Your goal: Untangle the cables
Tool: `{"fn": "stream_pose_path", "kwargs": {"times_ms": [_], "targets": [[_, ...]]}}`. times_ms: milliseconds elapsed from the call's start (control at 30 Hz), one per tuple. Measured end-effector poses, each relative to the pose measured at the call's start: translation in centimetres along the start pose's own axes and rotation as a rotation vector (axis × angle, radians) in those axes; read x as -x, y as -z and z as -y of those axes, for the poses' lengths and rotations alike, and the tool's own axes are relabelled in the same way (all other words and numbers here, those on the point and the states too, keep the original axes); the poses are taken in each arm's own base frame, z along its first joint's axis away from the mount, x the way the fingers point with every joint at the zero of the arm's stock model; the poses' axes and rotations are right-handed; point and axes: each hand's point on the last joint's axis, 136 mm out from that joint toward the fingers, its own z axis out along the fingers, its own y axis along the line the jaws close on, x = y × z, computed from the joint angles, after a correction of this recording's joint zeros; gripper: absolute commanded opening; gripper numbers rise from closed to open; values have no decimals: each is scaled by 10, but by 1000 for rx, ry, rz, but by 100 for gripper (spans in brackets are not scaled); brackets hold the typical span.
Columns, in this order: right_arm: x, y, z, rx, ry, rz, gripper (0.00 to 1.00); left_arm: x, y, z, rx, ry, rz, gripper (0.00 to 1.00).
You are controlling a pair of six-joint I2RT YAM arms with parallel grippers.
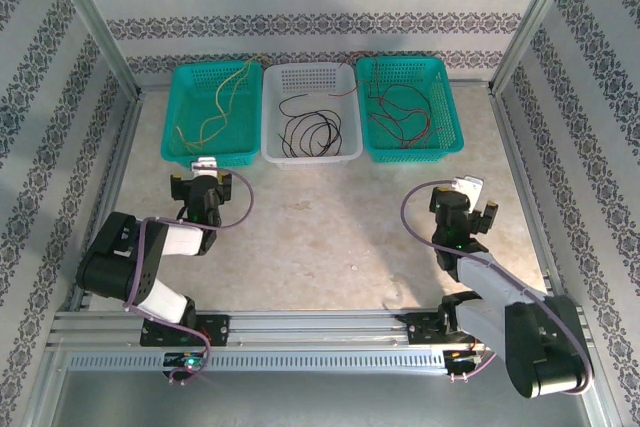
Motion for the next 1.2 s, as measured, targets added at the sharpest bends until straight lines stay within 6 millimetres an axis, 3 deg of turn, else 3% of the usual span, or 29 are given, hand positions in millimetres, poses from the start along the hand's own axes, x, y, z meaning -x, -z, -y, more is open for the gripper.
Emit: {"fn": "stream_pose_path", "kwargs": {"times_ms": [133,200,300,400,633,900,1200], "targets": [[8,-15,-15,95,-38,47,98,1,-11,-10,-48,74,-3,99],[10,-22,-34,178,-31,71,98,3,-16,-8,-93,98,8,99],[1,-38,-64,281,5,67,98,-3,-18,0,-141,117,3,99],[-10,-43,-79,346,36,36,99,-4,-16,5,-170,126,8,99],[27,-52,-80,361,-24,111,98,1,-16,7,-187,138,31,99],[26,-46,-91,366,3,117,98,1,-16,7,-187,138,32,99],[26,-47,-89,359,2,116,98,3,-13,18,-252,136,35,99]]}}
